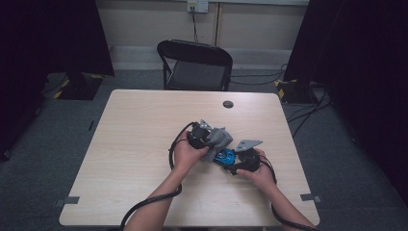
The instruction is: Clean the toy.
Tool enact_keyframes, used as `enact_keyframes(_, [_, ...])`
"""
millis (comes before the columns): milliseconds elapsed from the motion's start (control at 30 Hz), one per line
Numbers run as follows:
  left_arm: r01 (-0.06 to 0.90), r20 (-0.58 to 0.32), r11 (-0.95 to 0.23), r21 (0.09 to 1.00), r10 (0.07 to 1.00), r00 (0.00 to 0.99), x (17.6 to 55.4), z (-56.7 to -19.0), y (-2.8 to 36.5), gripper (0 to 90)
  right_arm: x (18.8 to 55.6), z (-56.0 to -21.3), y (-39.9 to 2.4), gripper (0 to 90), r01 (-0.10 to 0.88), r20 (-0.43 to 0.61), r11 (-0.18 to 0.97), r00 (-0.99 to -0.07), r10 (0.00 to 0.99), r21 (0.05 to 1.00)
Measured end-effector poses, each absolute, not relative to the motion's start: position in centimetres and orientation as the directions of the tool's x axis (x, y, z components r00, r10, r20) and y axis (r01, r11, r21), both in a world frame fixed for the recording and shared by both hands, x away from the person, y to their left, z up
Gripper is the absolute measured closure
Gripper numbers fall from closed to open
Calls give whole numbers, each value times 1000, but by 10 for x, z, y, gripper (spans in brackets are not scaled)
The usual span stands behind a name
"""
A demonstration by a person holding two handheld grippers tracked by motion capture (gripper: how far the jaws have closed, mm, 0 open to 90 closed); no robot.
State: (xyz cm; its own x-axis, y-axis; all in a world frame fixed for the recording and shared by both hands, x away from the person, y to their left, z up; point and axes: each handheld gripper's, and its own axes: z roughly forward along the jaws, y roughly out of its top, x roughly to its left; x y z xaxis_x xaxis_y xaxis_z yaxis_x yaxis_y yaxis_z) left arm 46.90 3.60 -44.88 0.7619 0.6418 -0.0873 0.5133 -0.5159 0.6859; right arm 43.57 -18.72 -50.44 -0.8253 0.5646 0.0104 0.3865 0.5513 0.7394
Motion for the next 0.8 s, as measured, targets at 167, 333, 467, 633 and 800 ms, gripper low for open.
enact_keyframes(167, [518, -92, -508, 688, 647, 757, 470, -449, 39, 757, 436, -504, -187, 240, 387, 11, 551, -825, 565, 740])
enact_keyframes(333, [526, -92, -503, 686, 657, 748, 473, -450, 43, 757, 436, -504, -187, 240, 386, 10, 551, -825, 565, 740])
enact_keyframes(467, [532, -95, -498, 685, 663, 742, 475, -450, 46, 758, 436, -504, -187, 240, 387, 11, 551, -825, 565, 739])
enact_keyframes(633, [537, -91, -495, 683, 671, 735, 478, -450, 50, 758, 436, -504, -187, 240, 386, 10, 552, -826, 564, 739])
enact_keyframes(800, [540, -89, -482, 690, 683, 725, 479, -450, 54, 758, 436, -504, -187, 240, 386, 10, 552, -826, 564, 739])
